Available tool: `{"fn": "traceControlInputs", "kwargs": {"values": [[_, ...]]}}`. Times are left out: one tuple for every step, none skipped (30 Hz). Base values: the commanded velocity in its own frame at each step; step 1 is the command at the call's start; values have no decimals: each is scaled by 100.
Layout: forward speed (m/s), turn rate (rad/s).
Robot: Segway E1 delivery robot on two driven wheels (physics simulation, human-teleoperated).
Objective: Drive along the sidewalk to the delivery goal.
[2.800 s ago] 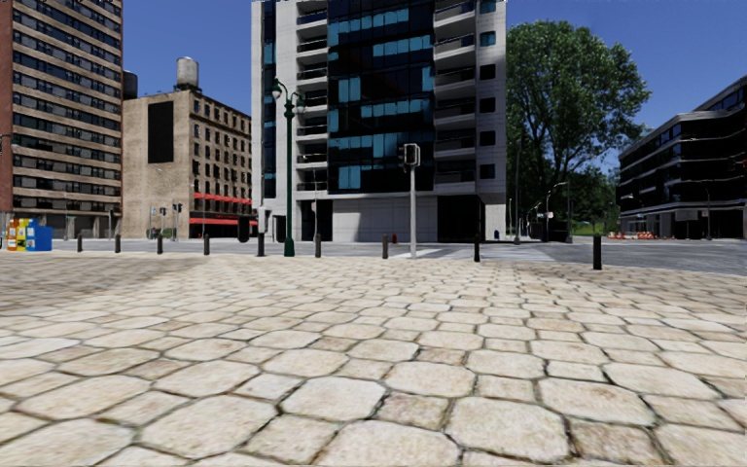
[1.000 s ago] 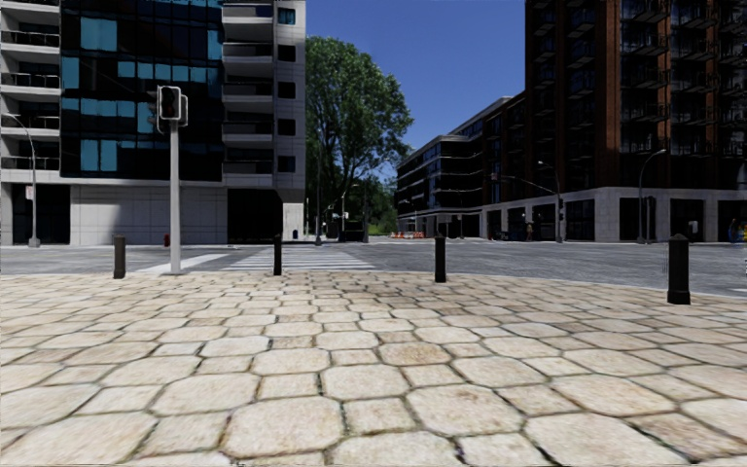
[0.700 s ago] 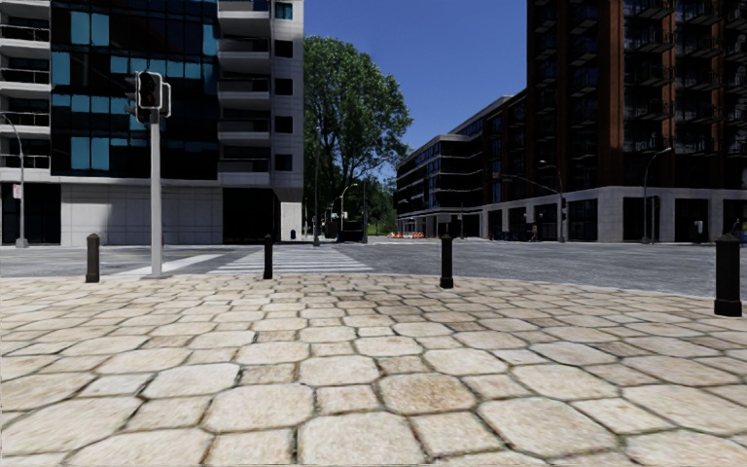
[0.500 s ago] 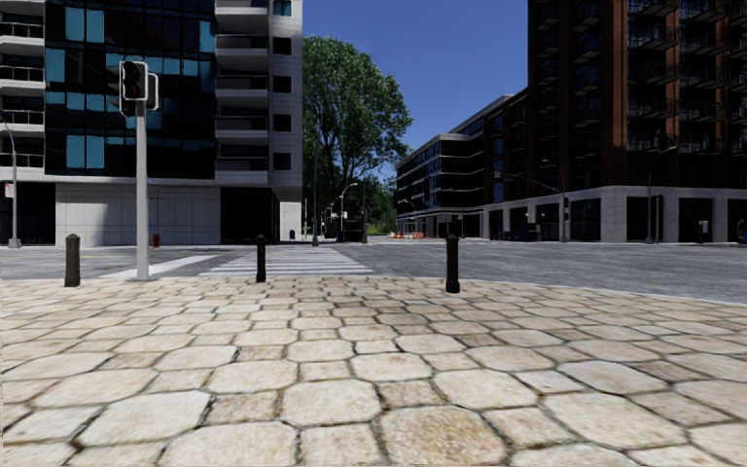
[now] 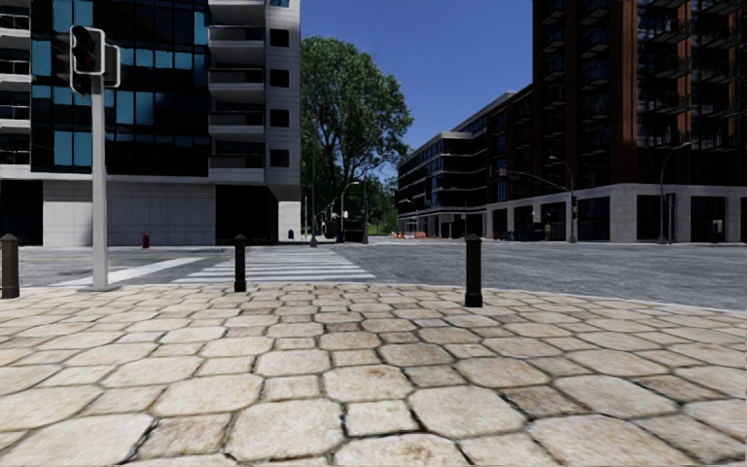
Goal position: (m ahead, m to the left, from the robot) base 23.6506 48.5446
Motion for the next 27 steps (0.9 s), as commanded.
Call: {"fn": "traceControlInputs", "kwargs": {"values": [[200,0],[200,0],[200,0],[200,0],[200,0],[200,0],[200,0],[200,0],[200,0],[200,14],[200,27],[200,27],[200,35],[200,40],[200,41],[200,41],[200,41],[200,36],[200,14],[200,2],[200,0],[200,0],[200,0],[200,0],[200,0],[200,0],[200,0]]}}
